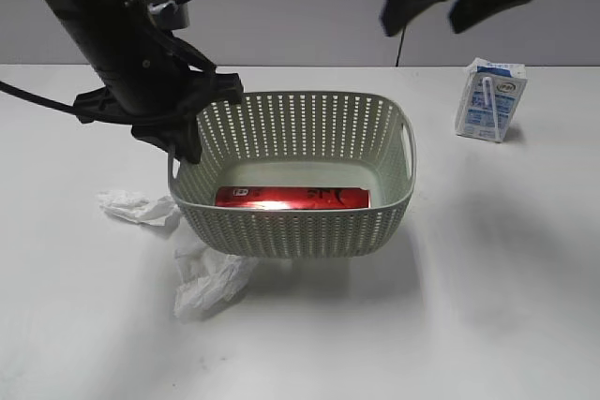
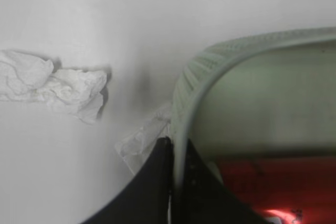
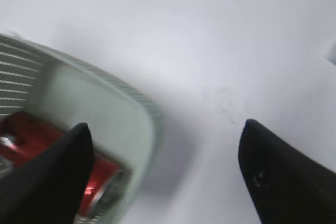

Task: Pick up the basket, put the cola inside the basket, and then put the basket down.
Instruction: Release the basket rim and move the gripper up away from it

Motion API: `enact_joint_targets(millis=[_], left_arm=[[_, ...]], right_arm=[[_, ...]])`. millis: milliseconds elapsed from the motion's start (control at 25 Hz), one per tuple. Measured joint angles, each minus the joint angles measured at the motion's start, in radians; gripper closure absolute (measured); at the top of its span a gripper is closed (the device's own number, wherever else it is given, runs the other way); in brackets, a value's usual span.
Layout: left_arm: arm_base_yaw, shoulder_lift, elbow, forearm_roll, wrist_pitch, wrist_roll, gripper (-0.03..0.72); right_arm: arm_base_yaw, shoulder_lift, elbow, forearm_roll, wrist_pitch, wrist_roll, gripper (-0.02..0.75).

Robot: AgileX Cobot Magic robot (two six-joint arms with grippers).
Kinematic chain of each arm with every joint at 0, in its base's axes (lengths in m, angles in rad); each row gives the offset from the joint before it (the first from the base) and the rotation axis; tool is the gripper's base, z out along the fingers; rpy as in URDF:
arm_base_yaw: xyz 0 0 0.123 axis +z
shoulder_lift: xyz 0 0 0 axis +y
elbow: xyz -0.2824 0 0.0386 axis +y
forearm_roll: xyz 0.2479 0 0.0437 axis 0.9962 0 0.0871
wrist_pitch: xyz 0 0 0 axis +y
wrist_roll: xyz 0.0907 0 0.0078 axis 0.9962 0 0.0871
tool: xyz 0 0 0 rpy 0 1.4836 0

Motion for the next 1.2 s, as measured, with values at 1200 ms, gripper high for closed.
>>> enact_joint_targets(millis=[1200], left_arm=[[0.046, 0.173, -0.149, -0.019, -0.007, 0.001, 0.691]], right_arm=[[-0.256, -1.333, 1.134, -0.107, -0.103, -0.045, 0.155]])
